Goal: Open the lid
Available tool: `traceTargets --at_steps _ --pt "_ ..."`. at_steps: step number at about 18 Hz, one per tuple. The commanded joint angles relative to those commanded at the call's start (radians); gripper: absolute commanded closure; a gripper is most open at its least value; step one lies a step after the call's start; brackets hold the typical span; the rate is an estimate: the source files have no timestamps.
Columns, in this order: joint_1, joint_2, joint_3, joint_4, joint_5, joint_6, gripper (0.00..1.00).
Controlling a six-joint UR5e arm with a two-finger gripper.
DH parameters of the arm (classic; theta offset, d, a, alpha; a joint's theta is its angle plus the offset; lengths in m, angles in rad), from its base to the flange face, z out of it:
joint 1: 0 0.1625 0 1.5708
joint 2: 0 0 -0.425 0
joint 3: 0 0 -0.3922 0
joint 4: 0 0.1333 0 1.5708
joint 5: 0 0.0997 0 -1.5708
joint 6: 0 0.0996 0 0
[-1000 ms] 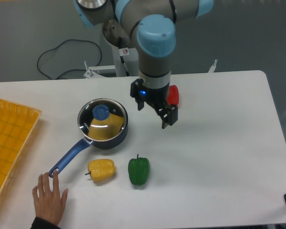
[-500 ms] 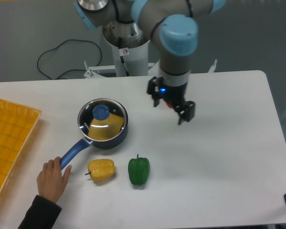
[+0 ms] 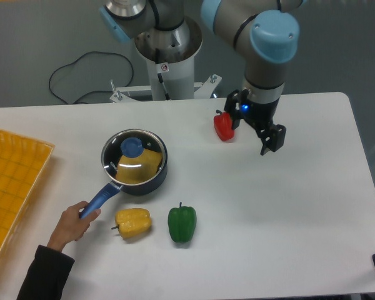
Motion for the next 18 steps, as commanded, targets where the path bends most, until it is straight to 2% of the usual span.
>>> traceTargets --at_steps 18 --pt "0.006 0.031 -0.003 0.001 -0.051 -0.015 0.00"
